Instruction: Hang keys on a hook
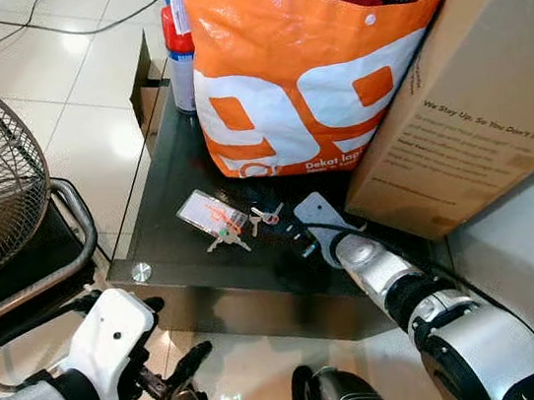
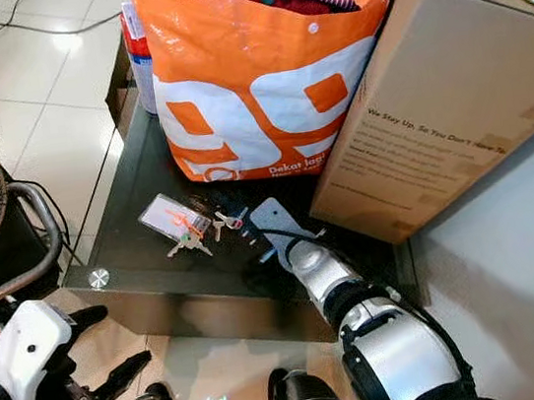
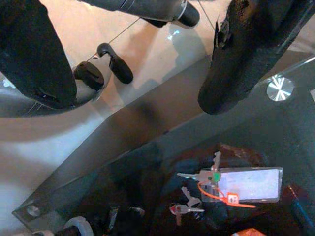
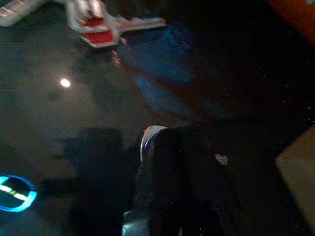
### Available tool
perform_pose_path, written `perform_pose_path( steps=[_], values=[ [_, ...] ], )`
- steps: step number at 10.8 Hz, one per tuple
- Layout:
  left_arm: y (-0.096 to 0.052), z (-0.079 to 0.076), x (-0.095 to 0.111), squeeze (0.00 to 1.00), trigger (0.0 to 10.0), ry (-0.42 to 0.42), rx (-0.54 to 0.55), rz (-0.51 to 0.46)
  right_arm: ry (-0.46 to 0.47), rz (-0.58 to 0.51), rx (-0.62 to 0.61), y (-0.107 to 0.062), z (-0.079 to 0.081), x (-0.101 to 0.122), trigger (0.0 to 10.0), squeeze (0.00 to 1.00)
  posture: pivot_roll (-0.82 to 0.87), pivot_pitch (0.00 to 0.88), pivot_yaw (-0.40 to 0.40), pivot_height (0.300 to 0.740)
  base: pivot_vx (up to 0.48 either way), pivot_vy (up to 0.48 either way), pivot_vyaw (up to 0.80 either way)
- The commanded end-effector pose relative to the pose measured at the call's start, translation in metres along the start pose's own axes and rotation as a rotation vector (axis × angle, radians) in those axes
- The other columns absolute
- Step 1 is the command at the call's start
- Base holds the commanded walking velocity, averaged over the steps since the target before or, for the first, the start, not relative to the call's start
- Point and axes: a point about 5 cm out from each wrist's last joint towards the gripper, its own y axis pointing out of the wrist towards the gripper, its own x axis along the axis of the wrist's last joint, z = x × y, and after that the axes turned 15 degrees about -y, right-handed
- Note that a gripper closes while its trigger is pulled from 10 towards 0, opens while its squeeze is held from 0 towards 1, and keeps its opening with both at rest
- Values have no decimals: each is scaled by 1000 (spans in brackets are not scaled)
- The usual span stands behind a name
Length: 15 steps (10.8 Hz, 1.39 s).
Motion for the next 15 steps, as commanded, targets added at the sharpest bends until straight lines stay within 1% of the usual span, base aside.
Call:
perform_pose_path(
  steps=[1,2,3,4,5,6,7,8,9,10,11,12,13,15],
  values=[
    [4,-4,-3,82,10000,-5,-16,3,57,73,106,-3,24,-27,0,0,114,236,-173,740,0,0,0],
    [9,-5,-4,82,10000,-9,-21,-10,65,58,127,-5,31,-31,0,0,105,218,-177,740,0,0,0],
    [15,-4,-3,82,10000,-5,-20,-24,98,43,131,-9,37,-36,0,0,98,205,-179,740,0,0,0],
    [18,-3,-3,86,10000,-5,-17,-29,124,33,121,-11,40,-38,0,0,93,194,-182,740,0,0,0],
    [24,1,-3,82,10000,-1,-6,-39,174,4,78,-13,39,-38,0,0,88,177,-181,740,0,0,0],
    [26,2,-3,86,10000,5,-3,-41,185,-18,48,-12,36,-34,0,0,90,170,-177,740,0,0,0],
    [29,3,-3,86,10000,9,-3,-43,241,-40,34,-11,31,-26,10000,0,85,161,-171,740,0,0,0],
    [30,4,-3,78,10000,11,3,-49,312,-76,10,-13,23,-20,10000,596,80,155,-176,740,0,0,0],
    [31,6,-2,82,10000,12,12,-57,334,-100,-25,-14,16,-18,10000,1000,79,153,-179,740,0,0,0],
    [34,8,-1,82,10000,14,17,-63,360,-138,-90,-16,3,-17,10000,1000,78,154,-183,740,0,0,0],
    [34,7,-2,82,10000,12,18,-65,388,-147,-73,-17,0,-18,10000,1000,78,155,-185,740,0,0,0],
    [34,6,-2,86,10000,10,14,-66,357,-130,-1,-16,4,-21,10000,1000,75,153,-184,740,0,0,0],
    [36,5,-3,86,10000,9,6,-67,284,-76,155,-17,18,-29,10000,1000,74,153,-183,740,0,0,0],
    [37,5,-3,86,10000,11,4,-69,284,-52,197,-17,25,-33,10000,1000,75,154,-184,740,0,0,0]
  ],
)
